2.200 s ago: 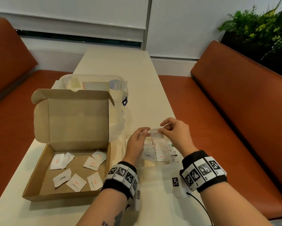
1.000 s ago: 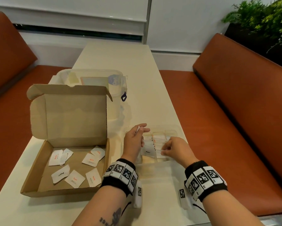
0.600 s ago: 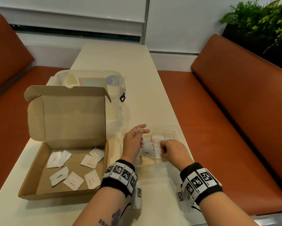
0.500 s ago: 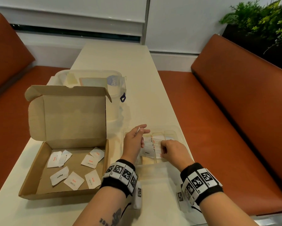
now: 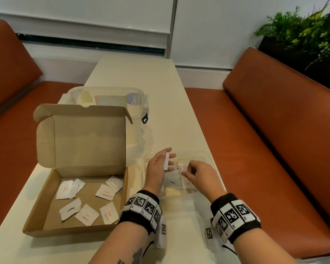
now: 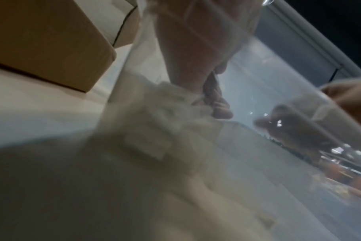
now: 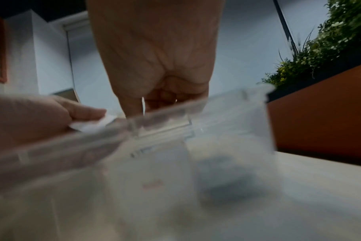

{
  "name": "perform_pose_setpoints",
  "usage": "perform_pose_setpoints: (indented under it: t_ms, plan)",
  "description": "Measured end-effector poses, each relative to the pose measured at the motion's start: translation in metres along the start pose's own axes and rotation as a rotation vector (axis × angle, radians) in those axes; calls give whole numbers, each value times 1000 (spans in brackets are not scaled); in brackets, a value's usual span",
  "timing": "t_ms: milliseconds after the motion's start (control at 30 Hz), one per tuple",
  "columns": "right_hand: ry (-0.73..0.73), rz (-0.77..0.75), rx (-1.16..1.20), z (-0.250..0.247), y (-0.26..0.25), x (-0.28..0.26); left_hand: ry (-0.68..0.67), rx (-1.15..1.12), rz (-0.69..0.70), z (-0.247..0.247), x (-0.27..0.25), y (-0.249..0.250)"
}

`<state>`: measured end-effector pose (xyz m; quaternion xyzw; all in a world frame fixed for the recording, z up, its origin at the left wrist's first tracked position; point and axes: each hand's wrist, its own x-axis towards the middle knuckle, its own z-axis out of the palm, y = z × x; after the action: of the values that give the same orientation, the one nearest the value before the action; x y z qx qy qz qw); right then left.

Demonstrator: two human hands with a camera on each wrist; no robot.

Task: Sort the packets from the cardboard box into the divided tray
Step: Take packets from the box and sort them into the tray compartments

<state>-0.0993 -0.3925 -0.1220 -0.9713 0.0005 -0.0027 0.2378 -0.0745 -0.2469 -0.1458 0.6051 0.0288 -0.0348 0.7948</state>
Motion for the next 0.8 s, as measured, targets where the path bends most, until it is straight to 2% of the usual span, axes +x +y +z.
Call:
perform_pose_setpoints:
  t_ms: [100,233,300,433,567,633,800]
  plan:
    - [67,38,320,-7,-17,3,-28,-42,-10,3,-2,3]
    - [-29,89,615,-13,-35,8,-68,-104,-7,9,-4,8]
    - [-13,112,725,-14,-38,10,-96,-121,-21,10,-5,8]
    - [86,123,725,-17,-33,12,-79,-109,-85,8,-2,9]
    - [94,60,579,-24,-28,16,-36,167,118,-1,2,5]
    - [96,28,532,-28,-27,19,-39,174,123,-1,1,3]
    - [68,99,706,-27,-26,19,61,54,70,4,5,2]
